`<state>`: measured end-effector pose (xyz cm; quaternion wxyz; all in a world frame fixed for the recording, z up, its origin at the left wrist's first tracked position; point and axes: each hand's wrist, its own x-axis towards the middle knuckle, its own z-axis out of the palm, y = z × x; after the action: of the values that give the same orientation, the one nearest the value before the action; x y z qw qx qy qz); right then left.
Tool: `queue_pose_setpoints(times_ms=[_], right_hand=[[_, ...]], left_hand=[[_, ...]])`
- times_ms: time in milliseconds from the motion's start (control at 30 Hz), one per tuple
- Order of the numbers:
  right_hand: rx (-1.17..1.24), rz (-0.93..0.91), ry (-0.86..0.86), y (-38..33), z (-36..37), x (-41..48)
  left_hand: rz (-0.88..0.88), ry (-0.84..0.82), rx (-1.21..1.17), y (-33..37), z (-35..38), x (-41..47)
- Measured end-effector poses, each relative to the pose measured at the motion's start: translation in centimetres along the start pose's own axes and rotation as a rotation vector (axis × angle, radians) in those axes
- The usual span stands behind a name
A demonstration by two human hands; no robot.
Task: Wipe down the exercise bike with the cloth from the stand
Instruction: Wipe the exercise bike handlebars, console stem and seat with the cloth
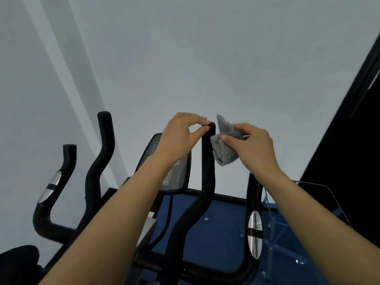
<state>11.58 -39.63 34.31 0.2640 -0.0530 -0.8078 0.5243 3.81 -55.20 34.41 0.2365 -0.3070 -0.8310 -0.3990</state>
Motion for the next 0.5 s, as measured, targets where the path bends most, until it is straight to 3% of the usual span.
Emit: queue_pose_setpoints(times_ms=[500], right_hand=[[0.125, -0.035, 0.216, 1.4, 4.8, -1.6]], left_hand=[[-0.09, -0.088, -0.116, 0.1, -0.8, 0.5]])
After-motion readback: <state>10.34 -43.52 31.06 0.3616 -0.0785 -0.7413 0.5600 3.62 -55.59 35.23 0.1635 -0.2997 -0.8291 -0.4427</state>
